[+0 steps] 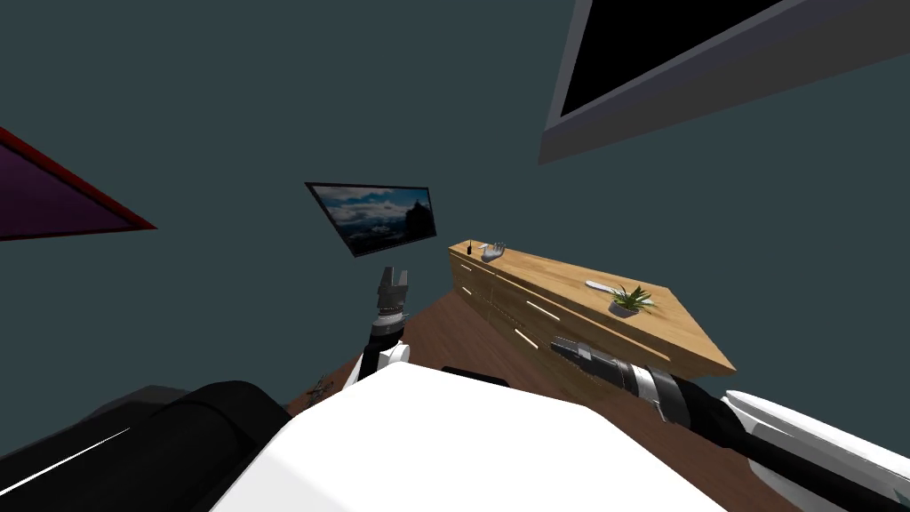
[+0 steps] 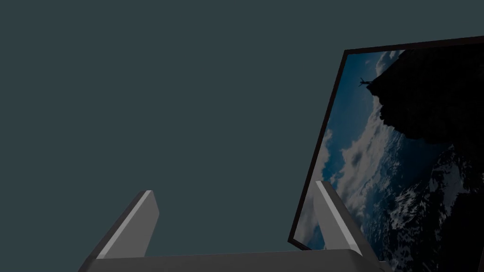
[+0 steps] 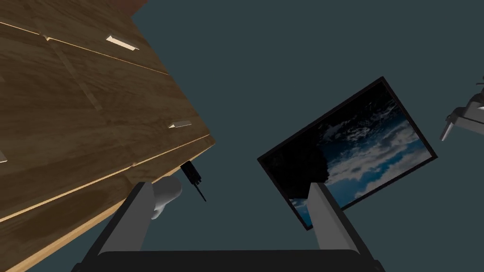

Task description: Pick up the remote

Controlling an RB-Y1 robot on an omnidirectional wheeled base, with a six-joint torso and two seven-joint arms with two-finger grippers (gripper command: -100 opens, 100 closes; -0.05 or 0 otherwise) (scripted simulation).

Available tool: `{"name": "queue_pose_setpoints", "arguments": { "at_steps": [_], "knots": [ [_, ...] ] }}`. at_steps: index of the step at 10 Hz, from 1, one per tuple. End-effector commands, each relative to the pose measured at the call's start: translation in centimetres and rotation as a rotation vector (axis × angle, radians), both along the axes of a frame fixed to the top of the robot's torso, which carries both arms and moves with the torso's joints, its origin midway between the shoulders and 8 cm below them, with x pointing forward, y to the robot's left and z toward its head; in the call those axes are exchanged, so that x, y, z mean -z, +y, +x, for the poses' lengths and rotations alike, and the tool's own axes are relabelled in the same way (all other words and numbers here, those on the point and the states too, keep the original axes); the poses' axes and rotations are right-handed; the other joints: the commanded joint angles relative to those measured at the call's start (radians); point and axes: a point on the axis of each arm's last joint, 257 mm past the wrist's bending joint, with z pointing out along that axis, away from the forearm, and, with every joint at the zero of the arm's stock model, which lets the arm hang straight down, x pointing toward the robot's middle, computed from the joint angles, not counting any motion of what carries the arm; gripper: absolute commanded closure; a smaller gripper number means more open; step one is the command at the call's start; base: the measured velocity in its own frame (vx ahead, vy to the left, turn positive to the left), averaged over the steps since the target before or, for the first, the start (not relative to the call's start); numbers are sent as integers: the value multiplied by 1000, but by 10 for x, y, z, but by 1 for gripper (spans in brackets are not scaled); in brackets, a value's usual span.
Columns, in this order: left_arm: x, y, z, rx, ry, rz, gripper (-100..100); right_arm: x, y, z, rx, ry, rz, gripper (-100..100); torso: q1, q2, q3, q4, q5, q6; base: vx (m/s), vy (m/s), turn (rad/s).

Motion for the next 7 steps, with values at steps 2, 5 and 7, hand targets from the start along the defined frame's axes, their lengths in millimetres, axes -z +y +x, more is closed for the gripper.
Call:
{"name": "queue_pose_setpoints", "arguments": {
  "at_steps": [2, 5, 7],
  "knots": [
    [0, 0, 0, 0, 0, 0, 0, 8, -32, -6, -9, 39, -96, -100, 0, -1, 0, 0, 0, -1, 12, -8, 228],
    [0, 0, 0, 0, 0, 0, 0, 23, -87, -21, -11, 109, -245, -100, -2, -1, -1, 0, -1, 0, 27, -29, 215],
    [0, 0, 0, 0, 0, 0, 0, 27, -120, -30, -8, 147, -328, -100, -3, -2, -1, -1, -1, 0, 37, -50, 254]
  ]
}}
